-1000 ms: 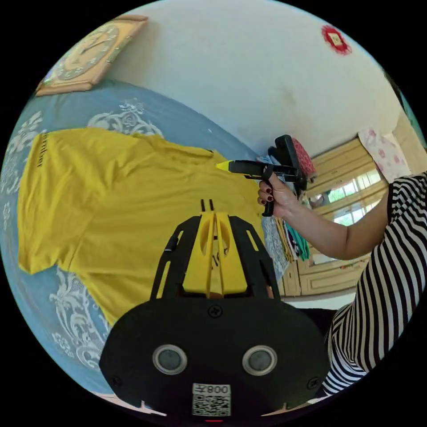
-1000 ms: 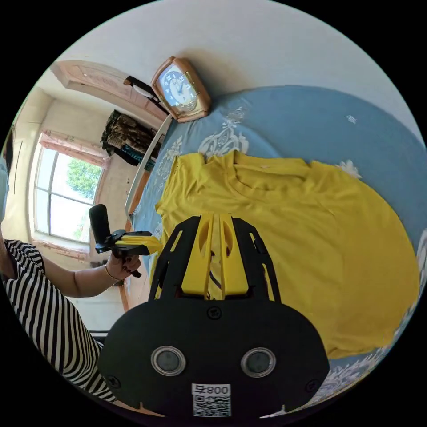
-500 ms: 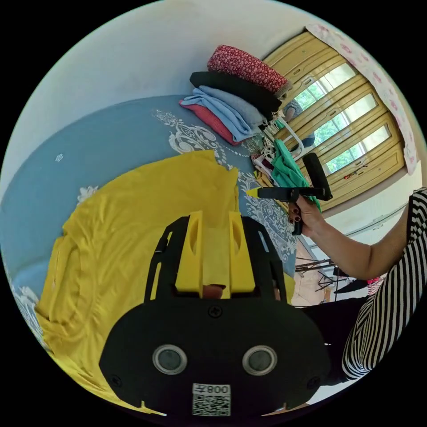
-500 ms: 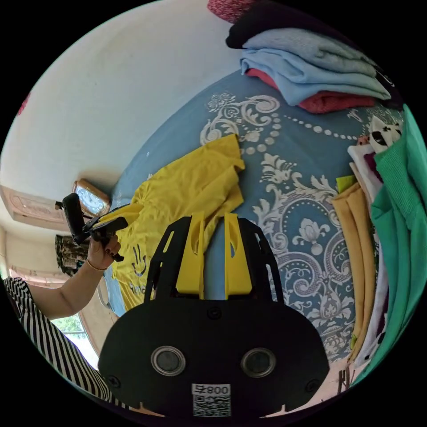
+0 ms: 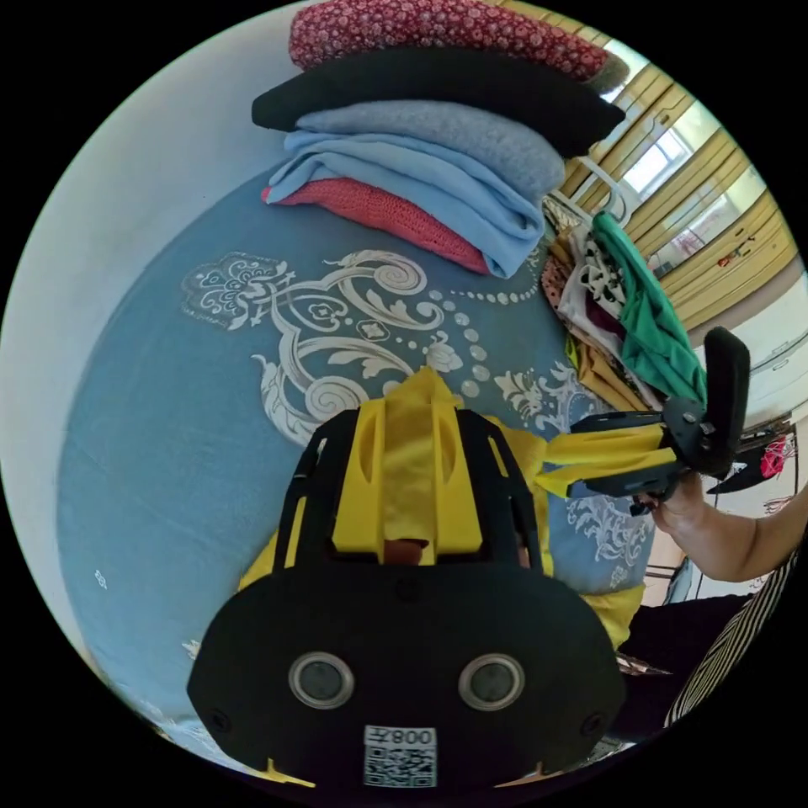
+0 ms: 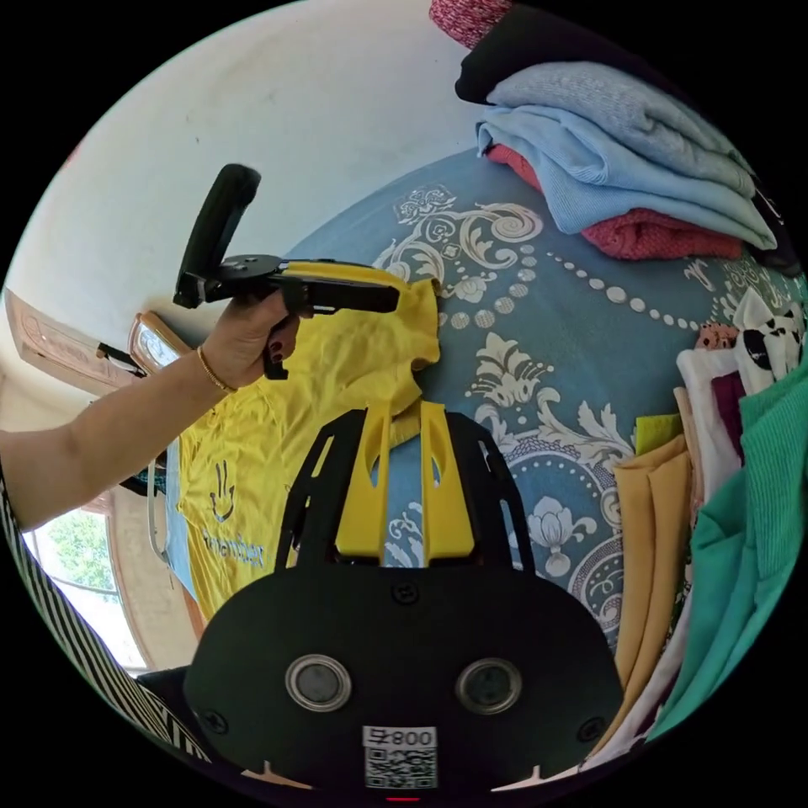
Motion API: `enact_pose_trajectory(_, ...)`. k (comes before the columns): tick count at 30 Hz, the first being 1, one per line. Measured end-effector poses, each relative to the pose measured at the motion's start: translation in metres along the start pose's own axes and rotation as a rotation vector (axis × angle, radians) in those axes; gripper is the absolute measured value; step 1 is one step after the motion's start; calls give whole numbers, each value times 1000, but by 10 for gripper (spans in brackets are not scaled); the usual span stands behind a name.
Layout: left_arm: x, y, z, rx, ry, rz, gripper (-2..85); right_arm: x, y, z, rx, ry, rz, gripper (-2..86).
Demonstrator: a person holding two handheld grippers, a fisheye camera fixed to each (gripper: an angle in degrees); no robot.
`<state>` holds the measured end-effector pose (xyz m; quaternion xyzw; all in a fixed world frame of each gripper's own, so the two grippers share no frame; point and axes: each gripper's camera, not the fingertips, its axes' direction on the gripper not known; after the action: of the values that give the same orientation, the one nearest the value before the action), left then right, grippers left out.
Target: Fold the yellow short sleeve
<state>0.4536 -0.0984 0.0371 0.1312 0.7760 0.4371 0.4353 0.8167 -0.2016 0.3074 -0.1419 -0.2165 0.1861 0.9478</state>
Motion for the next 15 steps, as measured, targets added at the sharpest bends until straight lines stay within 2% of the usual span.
enact_pose_trajectory(5,-28,5,31,30,-59,12,24,34,21,-24,25,-15,-60,15)
enact_pose_trajectory(10,-77,19,32,173,-29,-67,14,92,47,-84,128,-209,-67,6)
enact_pose_trajectory(13,-107,25,34,242,-35,-124,12,125,57,-105,109,-324,-83,6)
enact_pose_trajectory(15,-124,26,41,247,-7,-117,11,144,63,-112,110,-316,-62,9)
